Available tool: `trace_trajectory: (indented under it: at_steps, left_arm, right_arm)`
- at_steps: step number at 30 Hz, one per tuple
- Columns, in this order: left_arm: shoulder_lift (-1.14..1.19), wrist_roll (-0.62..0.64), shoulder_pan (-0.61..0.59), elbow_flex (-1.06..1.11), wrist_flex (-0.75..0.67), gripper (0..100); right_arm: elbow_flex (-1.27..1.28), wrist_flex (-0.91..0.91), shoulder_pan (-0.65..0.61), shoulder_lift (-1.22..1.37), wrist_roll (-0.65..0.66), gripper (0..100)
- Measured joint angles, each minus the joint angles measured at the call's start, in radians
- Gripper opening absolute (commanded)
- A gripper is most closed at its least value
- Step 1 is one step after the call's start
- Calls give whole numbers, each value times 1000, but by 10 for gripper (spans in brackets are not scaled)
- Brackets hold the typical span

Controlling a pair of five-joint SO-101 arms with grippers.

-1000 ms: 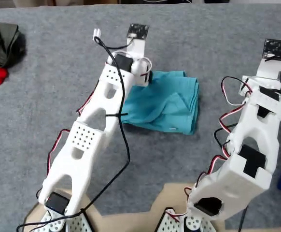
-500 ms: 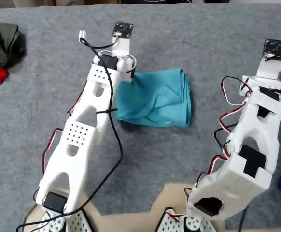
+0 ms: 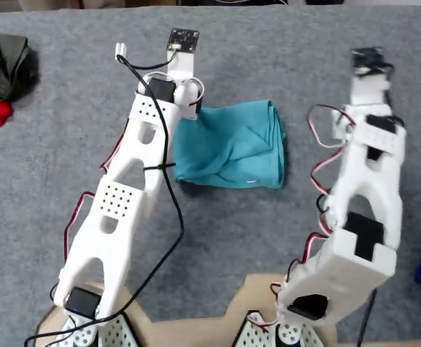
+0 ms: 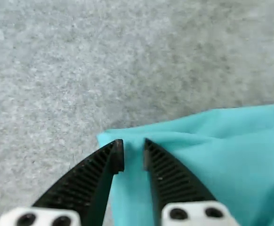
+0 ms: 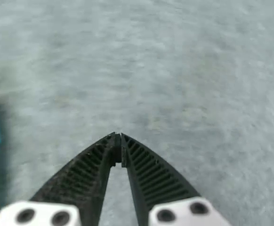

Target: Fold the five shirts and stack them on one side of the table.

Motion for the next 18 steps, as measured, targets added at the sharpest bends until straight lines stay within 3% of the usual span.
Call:
trace_trajectory:
  at_steps: [2, 4, 10, 18]
  left_arm:
    - [-3, 0, 5, -61, 55, 282]
    - [-8, 0, 3, -98, 92, 265]
    - [-15, 0, -38, -121, 216, 11]
    - [-20, 0, -203, -121, 353, 19]
  right_arm:
    - [-32, 51, -40, 0, 11, 9]
    - [-71, 95, -95, 0, 26, 9]
    - [-267, 344, -308, 29, 110, 9]
    - [-621, 710, -485, 189, 121, 19]
